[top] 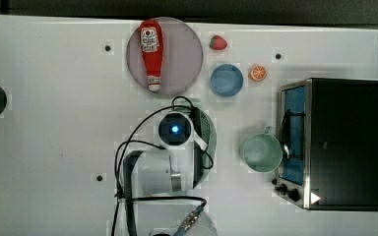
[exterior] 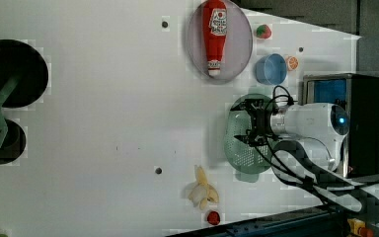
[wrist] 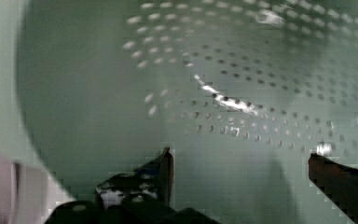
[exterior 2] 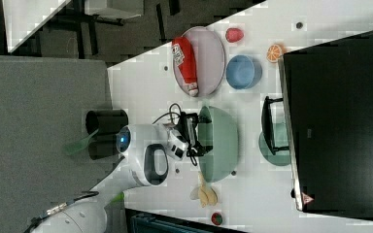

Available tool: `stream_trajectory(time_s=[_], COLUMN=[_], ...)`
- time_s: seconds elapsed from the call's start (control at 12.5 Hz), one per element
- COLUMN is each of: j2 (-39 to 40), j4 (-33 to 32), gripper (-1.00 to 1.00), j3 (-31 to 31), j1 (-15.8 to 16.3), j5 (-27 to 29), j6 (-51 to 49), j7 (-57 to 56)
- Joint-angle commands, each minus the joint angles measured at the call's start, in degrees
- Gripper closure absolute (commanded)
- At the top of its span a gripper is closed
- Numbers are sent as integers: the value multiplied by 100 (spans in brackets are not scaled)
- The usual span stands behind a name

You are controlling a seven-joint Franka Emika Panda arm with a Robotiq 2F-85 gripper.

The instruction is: Drag strainer right to left.

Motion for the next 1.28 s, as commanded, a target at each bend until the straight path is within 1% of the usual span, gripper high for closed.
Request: stream_trajectory(time_s=[0.08, 0.4, 0.56, 0.96, 1.12, 1.28], j2=[-47, -45, -45, -6, 74, 282], j4=[37, 60, 72, 107, 215, 453], gripper=[-100, -100, -100, -100, -100, -100], j3=[165, 490, 629, 870, 876, 876], j1=[120, 239, 329, 602, 755, 904], j5=[43, 282, 362, 362, 362, 362], j6=[98, 87, 89, 92, 90, 89], j7=[372, 724, 1101, 1668, 1828, 2133])
